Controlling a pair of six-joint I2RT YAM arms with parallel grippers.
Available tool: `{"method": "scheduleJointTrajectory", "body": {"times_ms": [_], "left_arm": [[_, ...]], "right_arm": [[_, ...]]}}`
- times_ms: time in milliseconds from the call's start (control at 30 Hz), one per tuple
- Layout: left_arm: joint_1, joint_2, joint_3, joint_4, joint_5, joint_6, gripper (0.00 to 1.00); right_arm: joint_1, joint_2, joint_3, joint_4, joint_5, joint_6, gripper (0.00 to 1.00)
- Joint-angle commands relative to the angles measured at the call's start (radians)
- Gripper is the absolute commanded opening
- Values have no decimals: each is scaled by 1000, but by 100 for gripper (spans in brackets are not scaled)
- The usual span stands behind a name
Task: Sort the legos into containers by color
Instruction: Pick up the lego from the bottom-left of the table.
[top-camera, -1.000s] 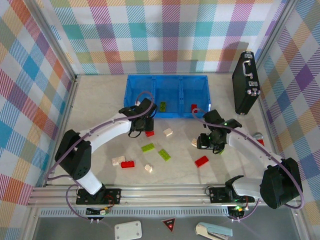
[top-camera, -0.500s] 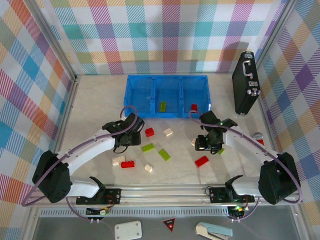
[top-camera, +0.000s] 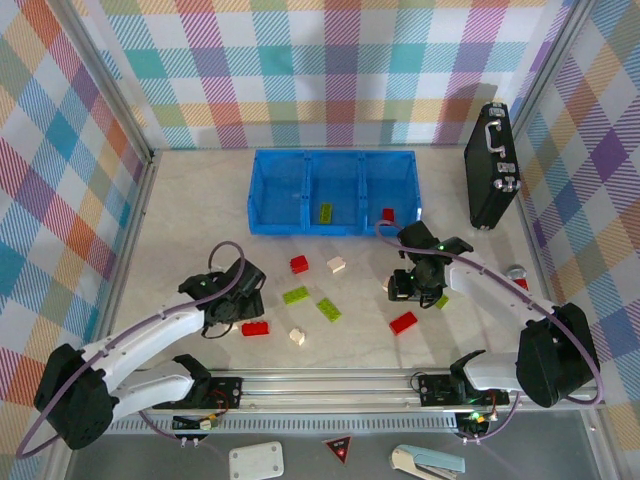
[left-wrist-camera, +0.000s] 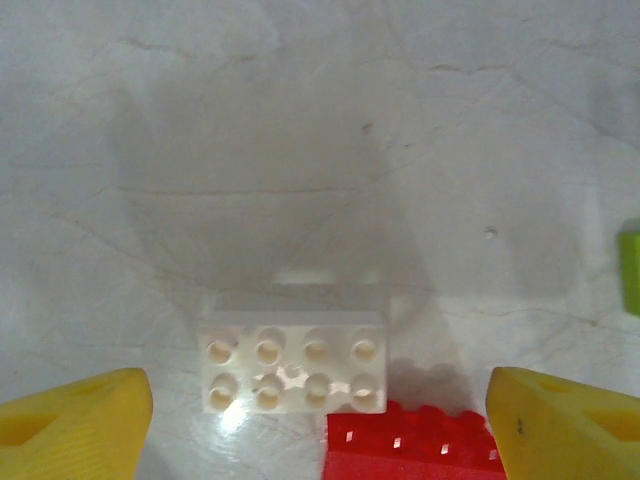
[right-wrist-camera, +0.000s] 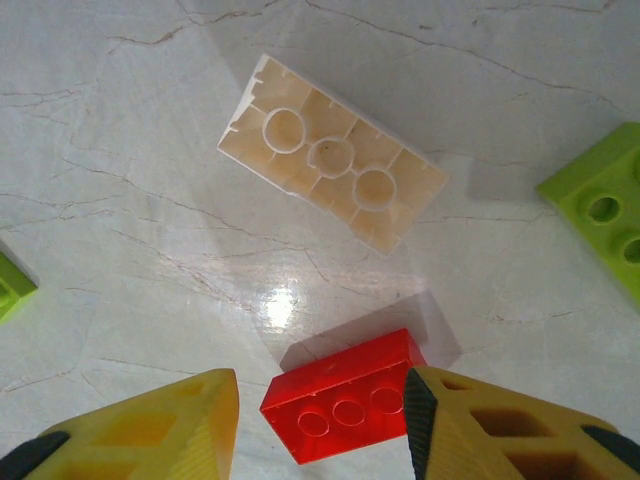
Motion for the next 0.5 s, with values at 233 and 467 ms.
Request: {"method": "scheduleJointTrajectory", "body": {"times_ms": [233, 467], "left_arm": [[106, -15, -91, 68, 151, 34, 85], [149, 52, -93, 109, 207, 69, 82]], "right_arm": [[16, 8, 0, -10, -8, -11, 49], [24, 4, 3, -20, 1, -6, 49]]}}
